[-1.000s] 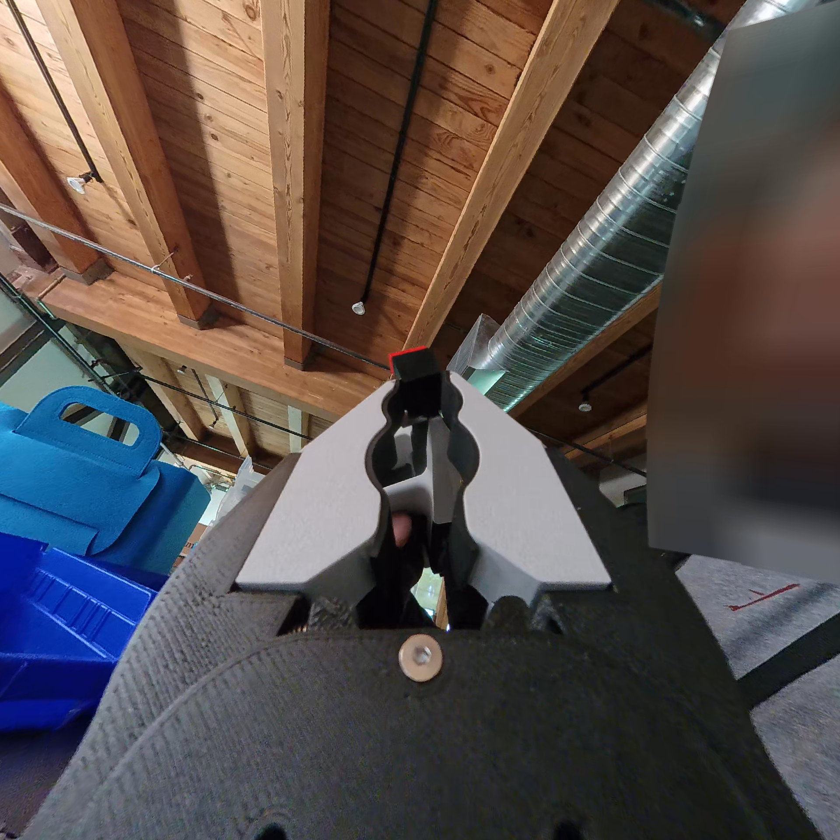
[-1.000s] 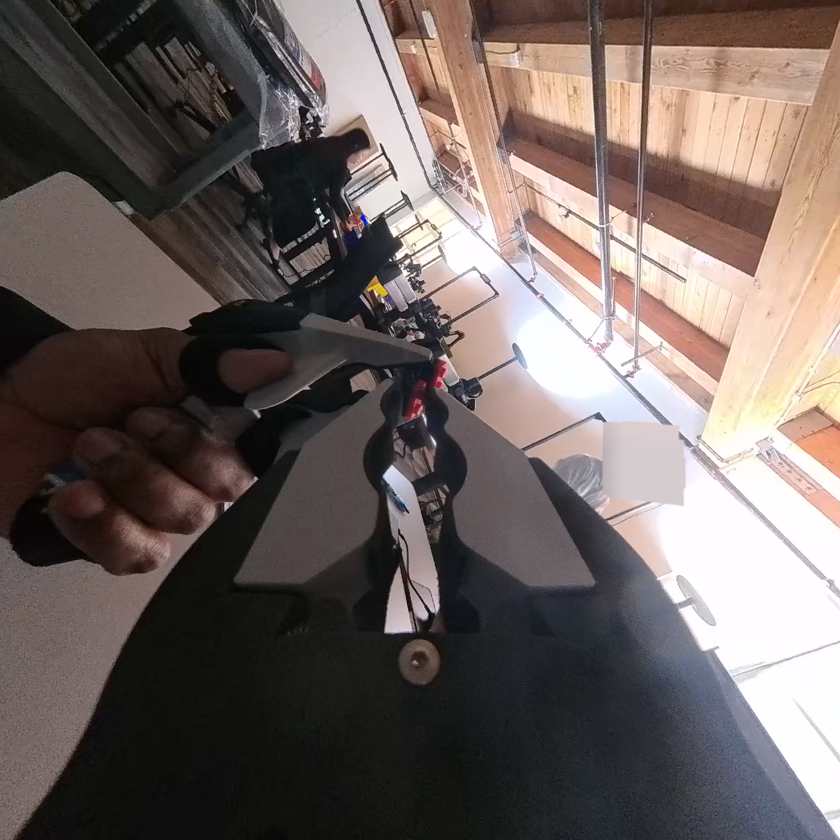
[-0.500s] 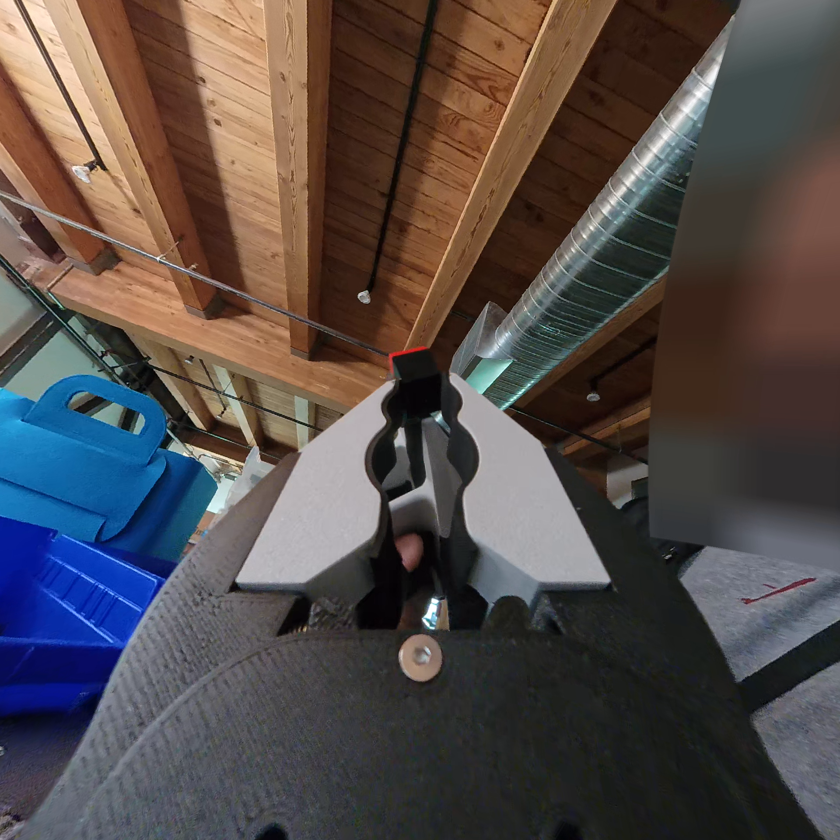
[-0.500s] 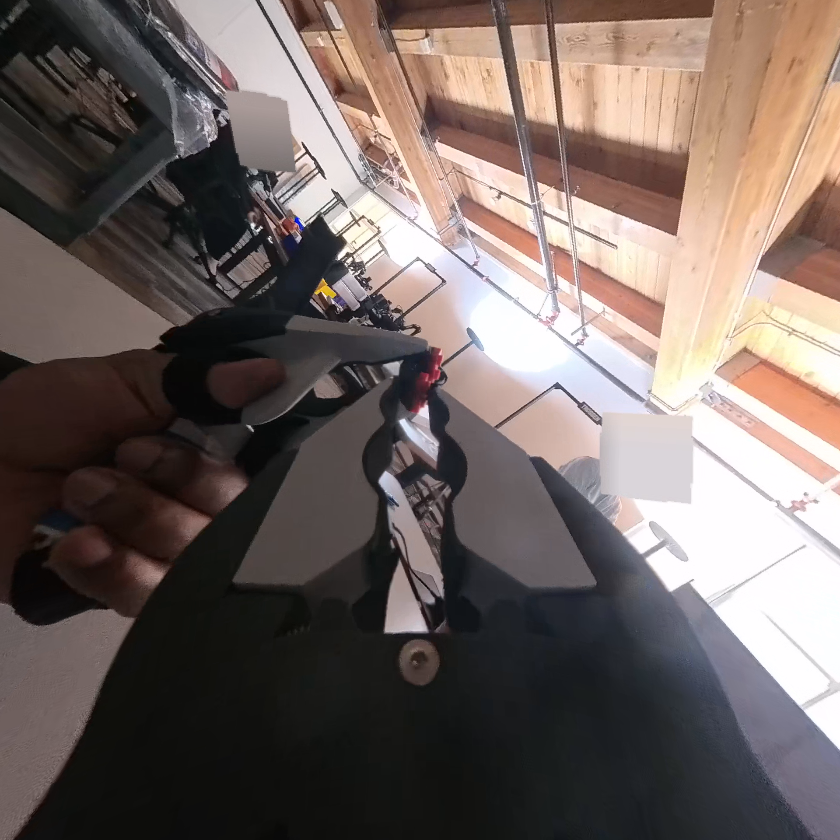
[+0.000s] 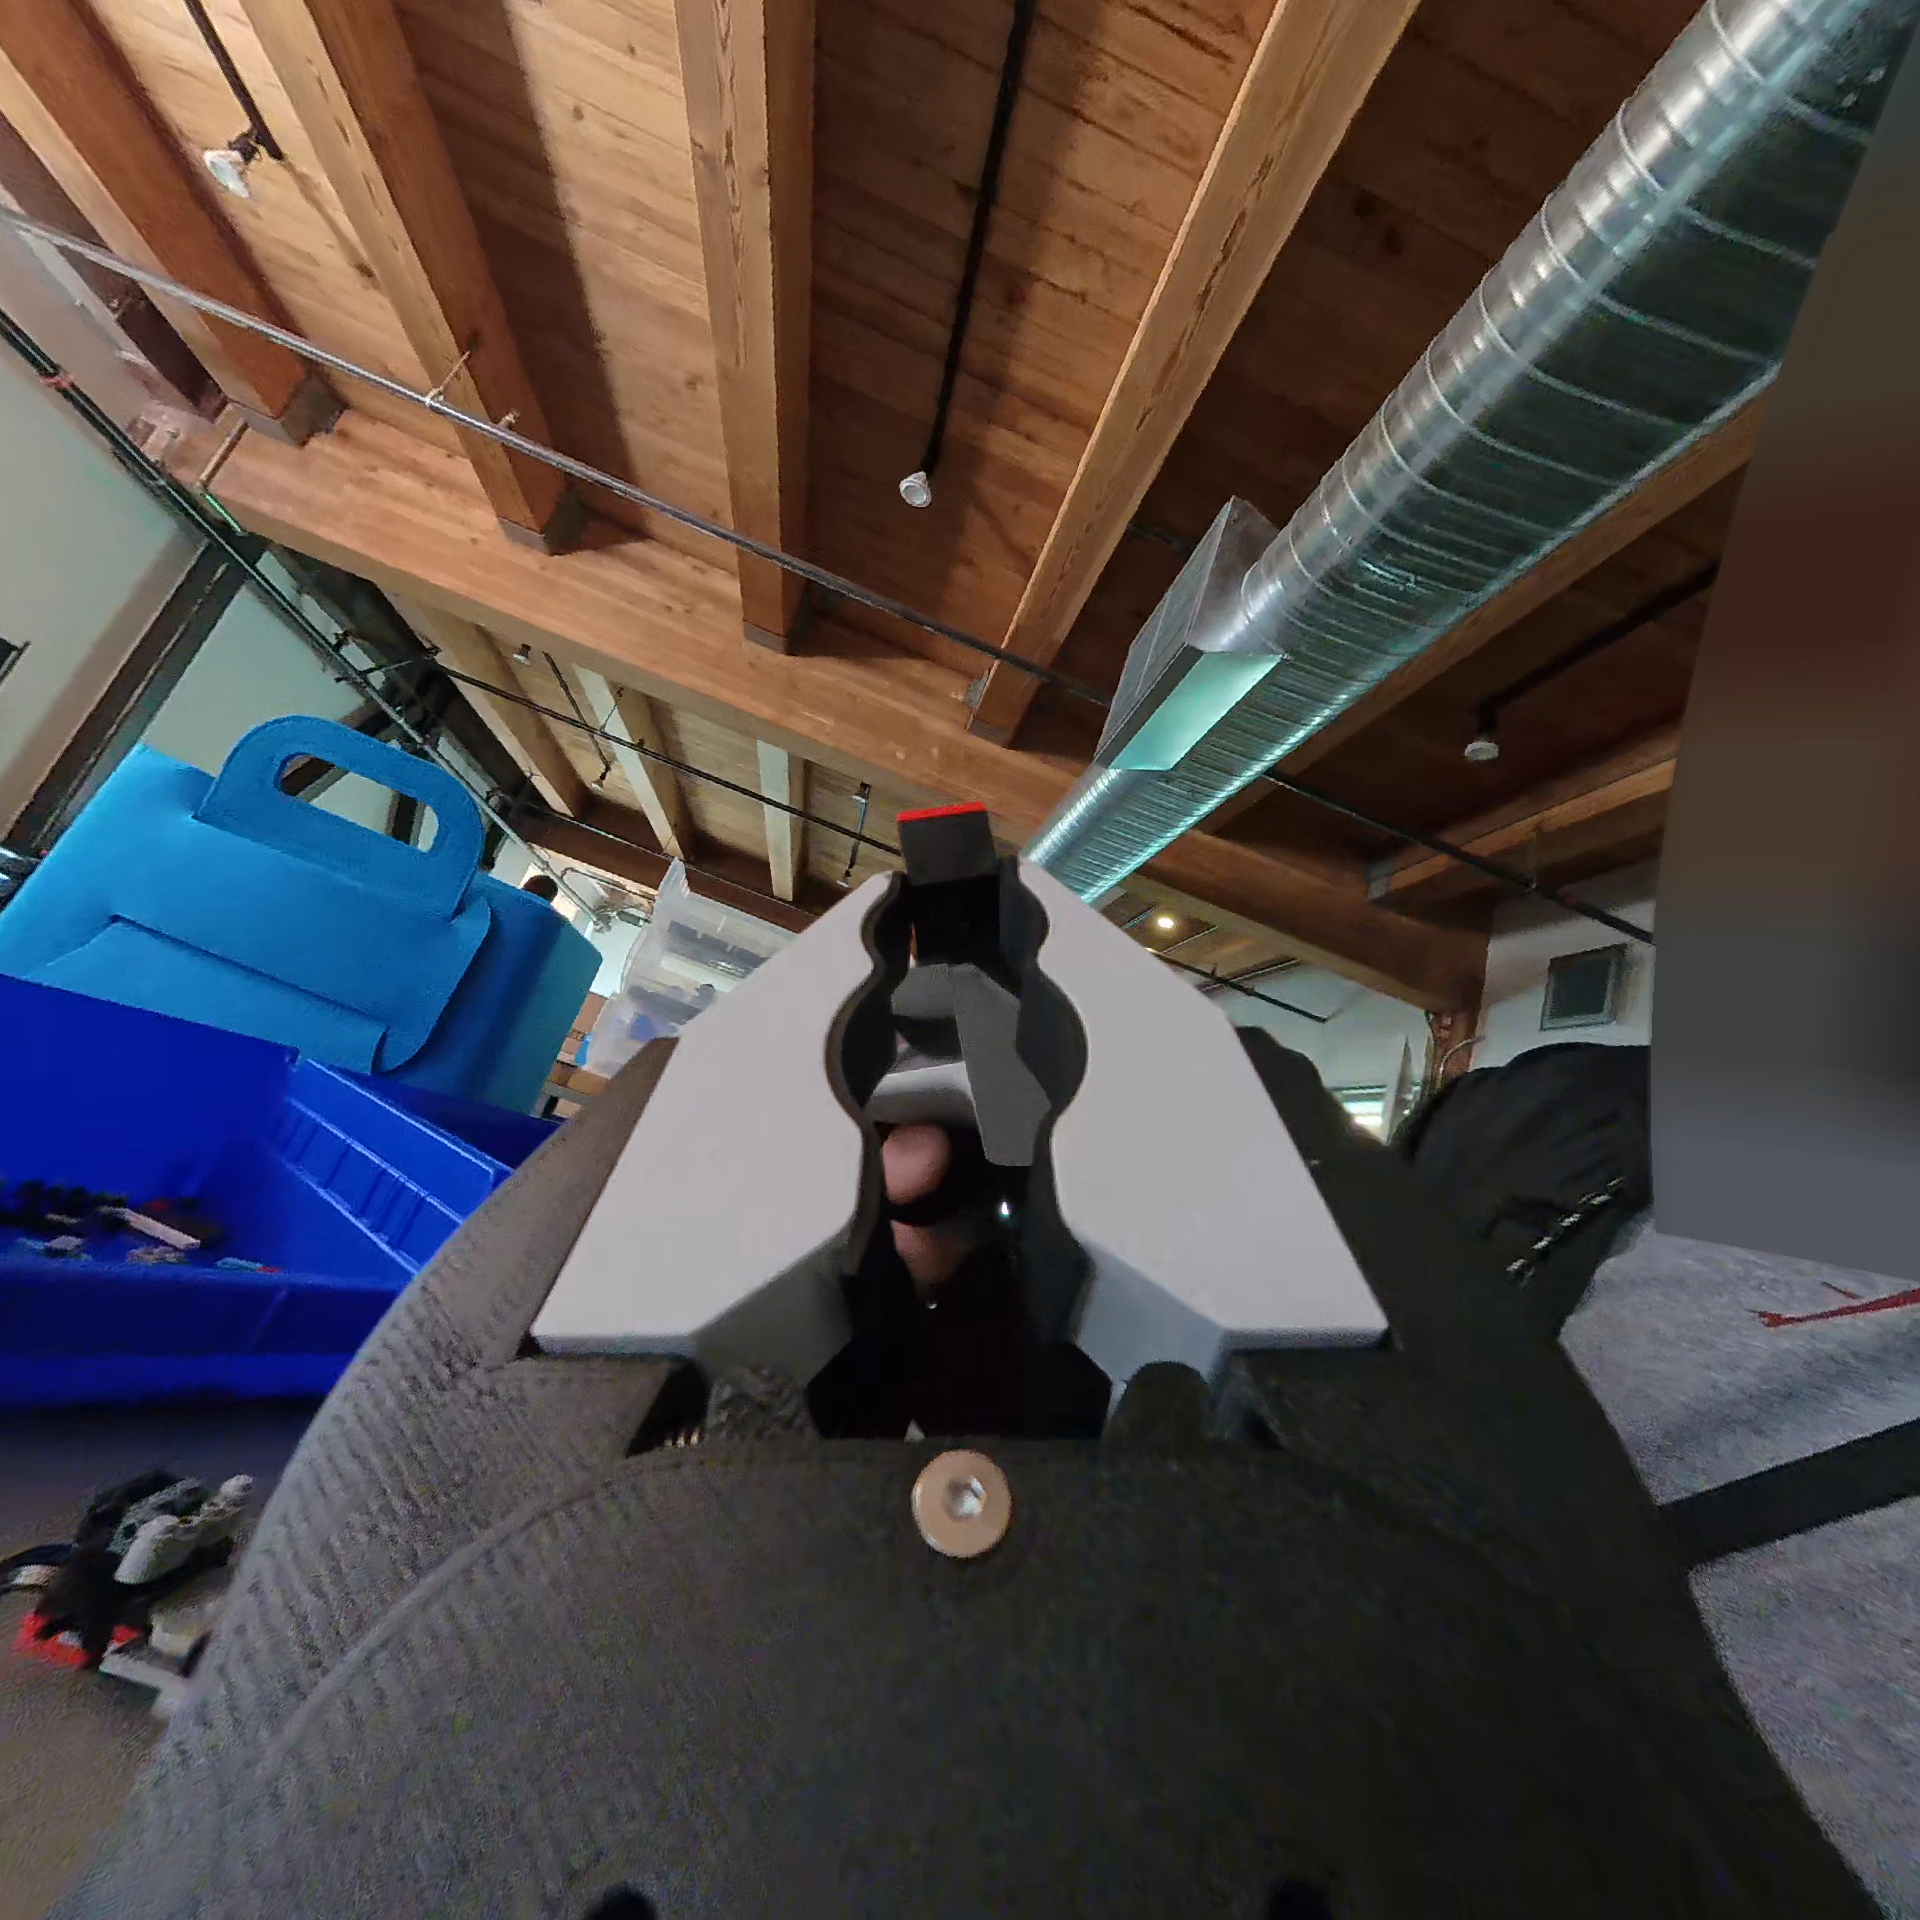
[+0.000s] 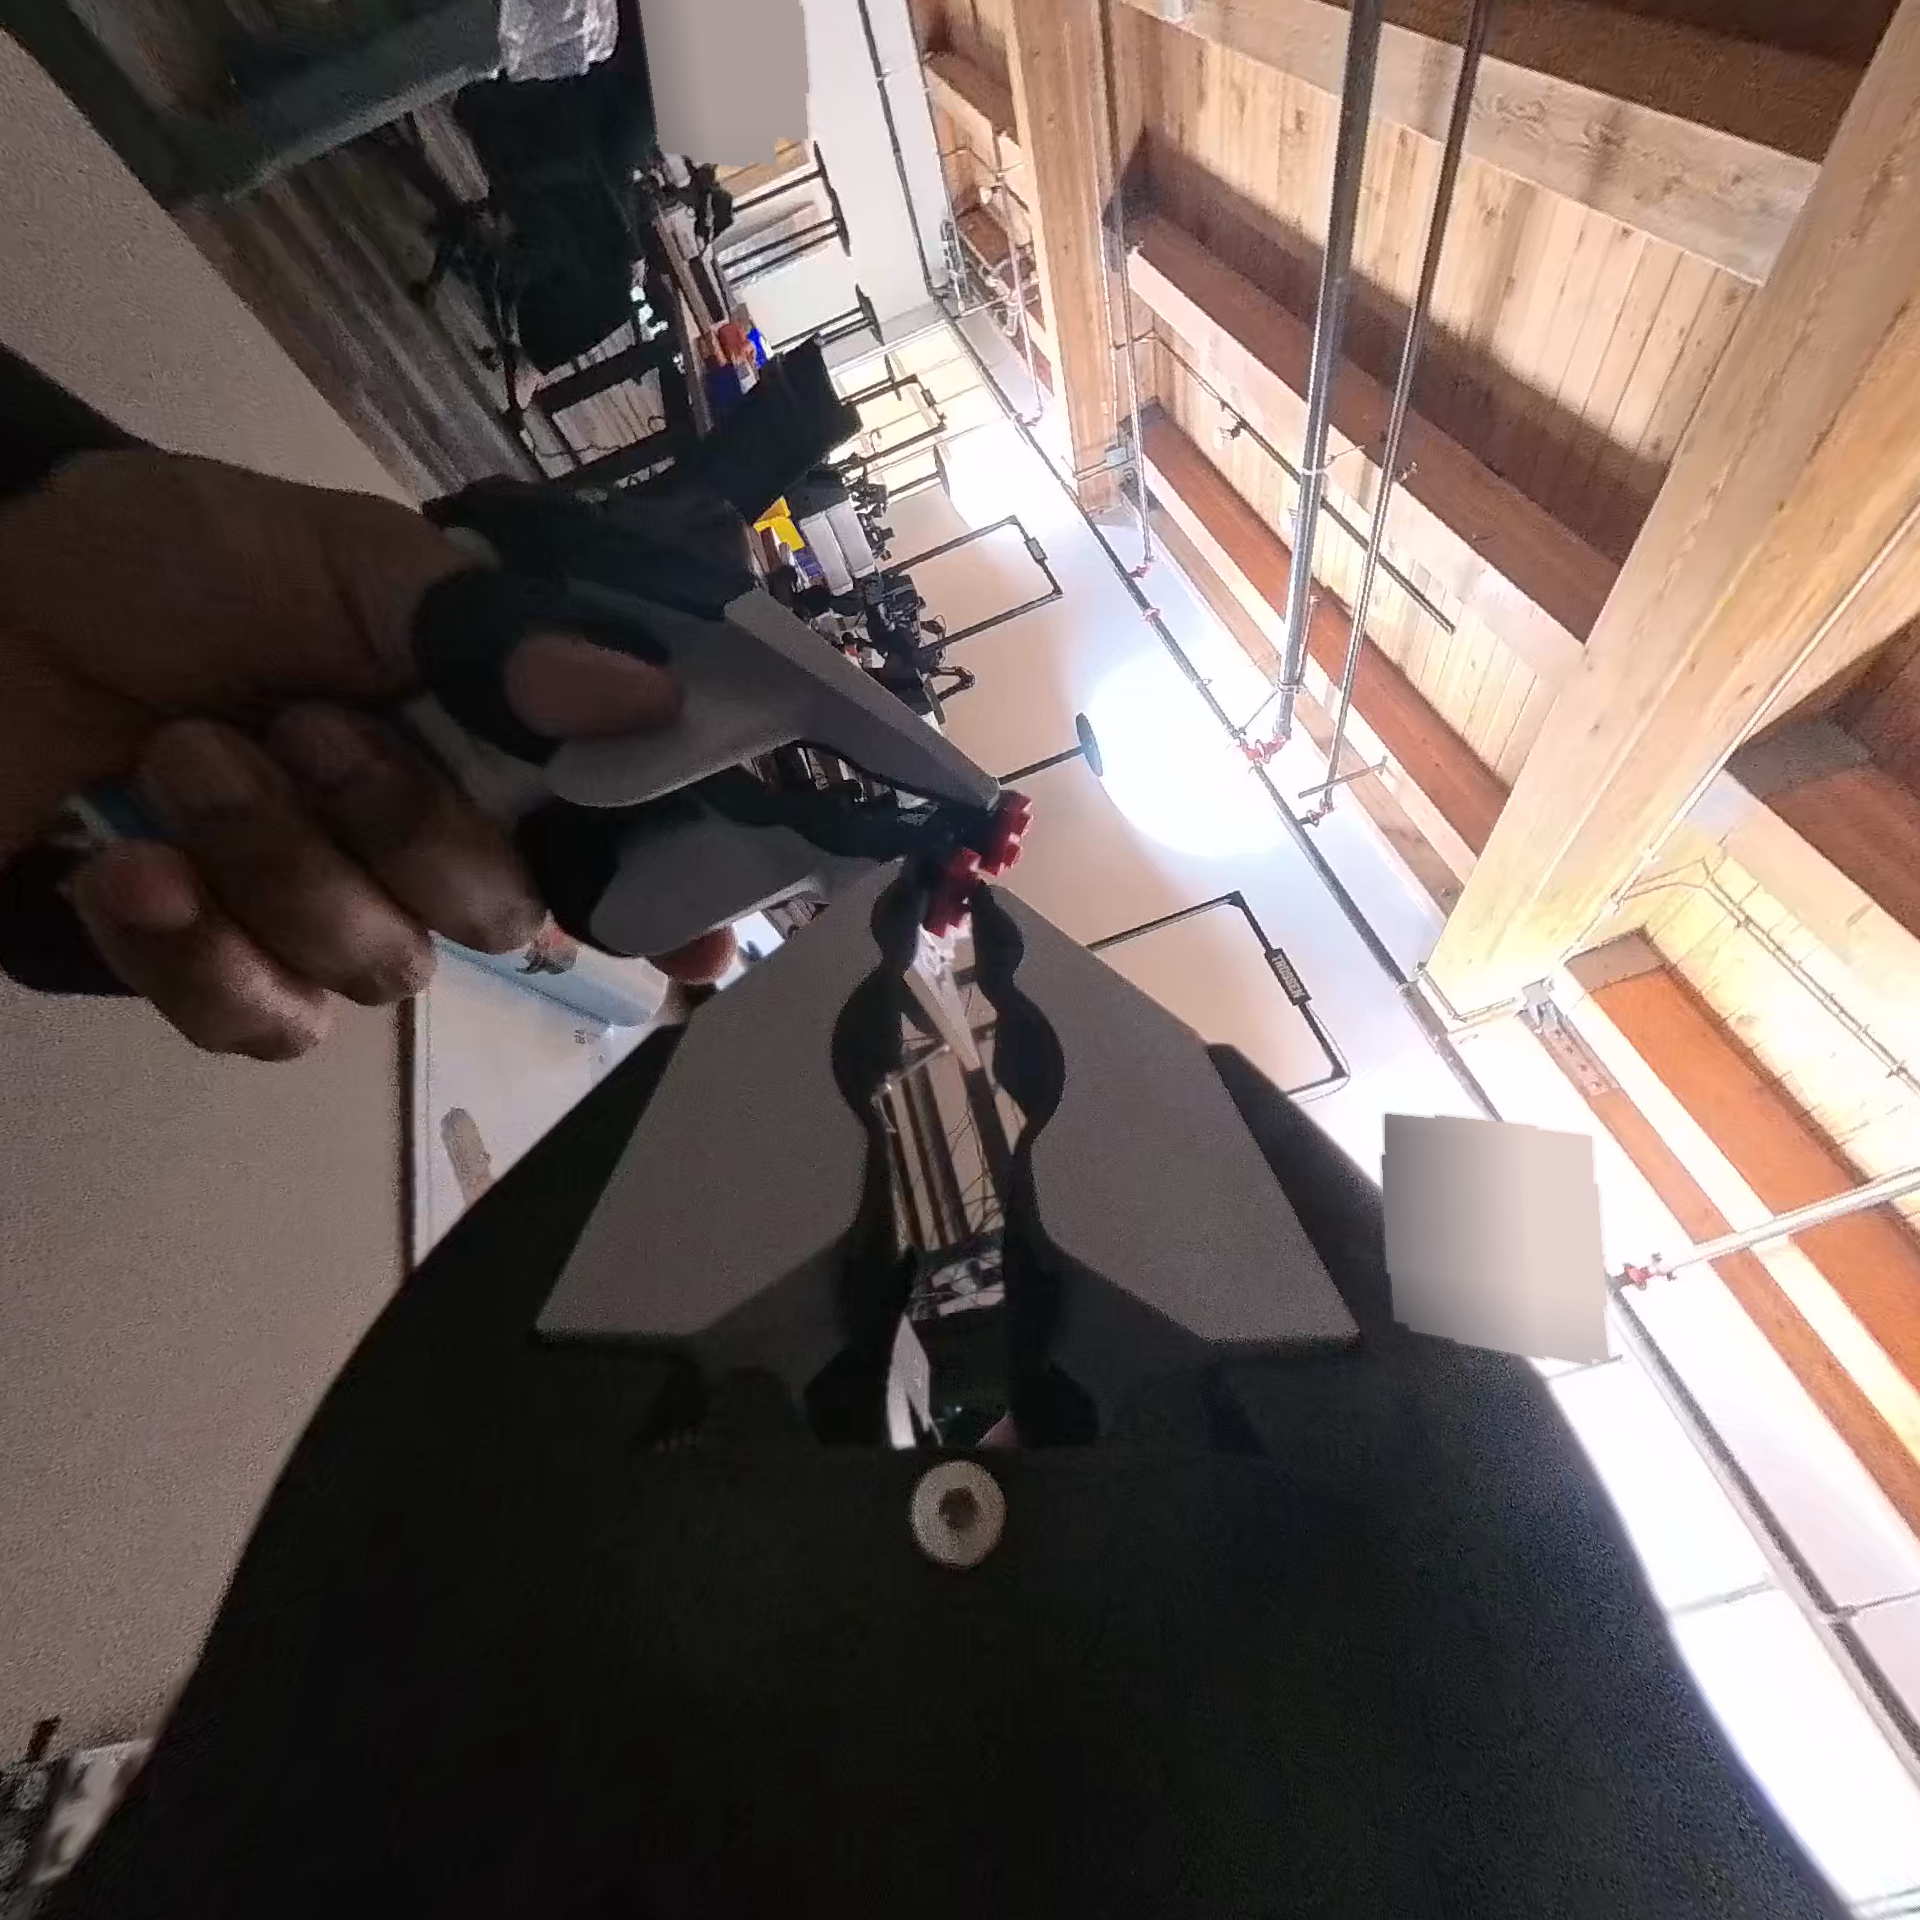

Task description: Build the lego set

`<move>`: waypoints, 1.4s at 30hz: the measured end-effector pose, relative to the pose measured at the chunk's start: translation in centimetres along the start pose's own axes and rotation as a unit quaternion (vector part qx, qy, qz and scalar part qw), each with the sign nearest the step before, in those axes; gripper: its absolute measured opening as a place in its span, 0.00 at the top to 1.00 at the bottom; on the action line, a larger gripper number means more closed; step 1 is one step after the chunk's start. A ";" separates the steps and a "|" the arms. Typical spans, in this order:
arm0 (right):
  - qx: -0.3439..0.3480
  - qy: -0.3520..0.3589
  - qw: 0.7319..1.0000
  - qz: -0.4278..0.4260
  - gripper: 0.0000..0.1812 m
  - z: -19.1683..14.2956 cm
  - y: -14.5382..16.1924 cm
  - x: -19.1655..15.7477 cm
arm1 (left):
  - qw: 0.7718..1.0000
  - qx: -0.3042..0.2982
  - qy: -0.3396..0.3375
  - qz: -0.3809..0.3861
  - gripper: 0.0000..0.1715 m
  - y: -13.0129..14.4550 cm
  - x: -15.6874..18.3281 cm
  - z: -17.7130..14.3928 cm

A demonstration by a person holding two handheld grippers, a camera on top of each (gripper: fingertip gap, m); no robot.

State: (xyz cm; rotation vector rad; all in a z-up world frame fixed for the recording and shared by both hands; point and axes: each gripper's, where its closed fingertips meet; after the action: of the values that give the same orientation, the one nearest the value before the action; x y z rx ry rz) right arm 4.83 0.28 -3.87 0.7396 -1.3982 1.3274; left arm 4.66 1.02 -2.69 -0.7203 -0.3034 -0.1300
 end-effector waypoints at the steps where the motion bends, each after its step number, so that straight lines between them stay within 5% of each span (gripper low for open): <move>1: 0.000 -0.001 1.000 -0.002 0.94 0.1 -0.1 0.1 | 1.000 0.001 -0.001 0.008 0.90 -0.1 0.0 0.0; 3: 0.004 -0.002 0.999 0.032 0.93 0.3 -0.4 0.3 | 1.000 0.017 0.003 0.018 0.90 -0.6 0.3 -0.2; 6: 0.017 -0.024 0.979 0.202 0.84 0.6 -0.7 0.4 | 0.998 0.053 0.019 0.021 0.90 -1.7 0.9 -0.7; 10: 0.047 -0.080 0.887 0.452 0.82 1.0 -1.7 -0.4 | 0.997 0.060 0.030 0.039 0.90 -2.0 1.4 -0.8; 16: 0.076 -0.100 0.813 0.569 0.86 1.3 -2.6 0.2 | 0.996 0.057 0.048 0.049 0.90 -1.8 2.2 -0.7; 26: 0.064 -0.096 0.832 0.542 0.90 0.8 -1.5 0.4 | 0.998 0.027 0.035 0.039 0.90 -1.2 1.5 -0.6; 33: 0.055 -0.130 0.857 0.496 0.90 -0.4 -0.5 0.1 | 0.996 -0.058 -0.006 0.067 0.89 0.6 0.4 -0.4; 42: 0.070 -0.168 0.834 0.521 0.89 -1.7 3.2 -1.5 | 0.986 -0.109 -0.095 0.087 0.90 2.0 -2.4 -2.0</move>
State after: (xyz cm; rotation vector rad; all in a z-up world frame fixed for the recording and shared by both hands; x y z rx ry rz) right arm 2.72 2.30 -6.53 0.2545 -2.1465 2.2206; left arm 3.26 1.23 -6.12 -0.9749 -0.4097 0.0739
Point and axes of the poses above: each gripper's, where its closed fingertips meet, z out along the fingers, y out of its underside, x = y × z across the jaws
